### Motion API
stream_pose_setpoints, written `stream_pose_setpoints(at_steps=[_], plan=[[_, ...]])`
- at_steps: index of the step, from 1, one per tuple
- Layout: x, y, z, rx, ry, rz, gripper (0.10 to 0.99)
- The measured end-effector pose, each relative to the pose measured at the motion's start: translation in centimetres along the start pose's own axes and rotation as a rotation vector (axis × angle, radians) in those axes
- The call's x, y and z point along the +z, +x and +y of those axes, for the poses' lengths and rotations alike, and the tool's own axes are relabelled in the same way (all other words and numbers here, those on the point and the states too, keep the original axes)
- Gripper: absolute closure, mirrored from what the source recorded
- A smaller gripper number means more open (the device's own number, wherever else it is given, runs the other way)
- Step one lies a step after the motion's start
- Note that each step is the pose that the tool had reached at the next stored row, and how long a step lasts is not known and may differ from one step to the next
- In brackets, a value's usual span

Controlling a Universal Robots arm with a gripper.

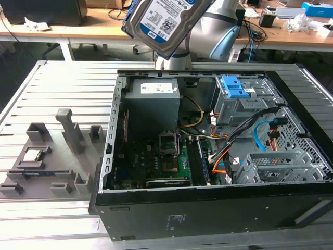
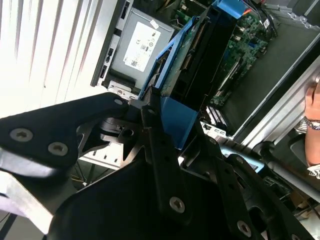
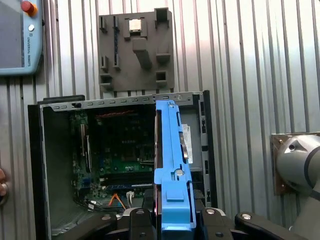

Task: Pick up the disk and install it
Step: 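Pick up the disk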

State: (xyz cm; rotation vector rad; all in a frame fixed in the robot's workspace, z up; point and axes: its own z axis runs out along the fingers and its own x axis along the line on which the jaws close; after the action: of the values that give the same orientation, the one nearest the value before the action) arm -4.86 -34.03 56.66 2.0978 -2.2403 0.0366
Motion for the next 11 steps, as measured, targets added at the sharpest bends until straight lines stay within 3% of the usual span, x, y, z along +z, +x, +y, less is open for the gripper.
stream_pose_setpoints(at_steps=[8, 11], plan=[[-0.11, -0.19, -2.96, 0.000, 0.000, 0.0000, 0.718], [-0.18, -0.32, -4.93, 0.000, -0.001, 0.0001, 0.718]])
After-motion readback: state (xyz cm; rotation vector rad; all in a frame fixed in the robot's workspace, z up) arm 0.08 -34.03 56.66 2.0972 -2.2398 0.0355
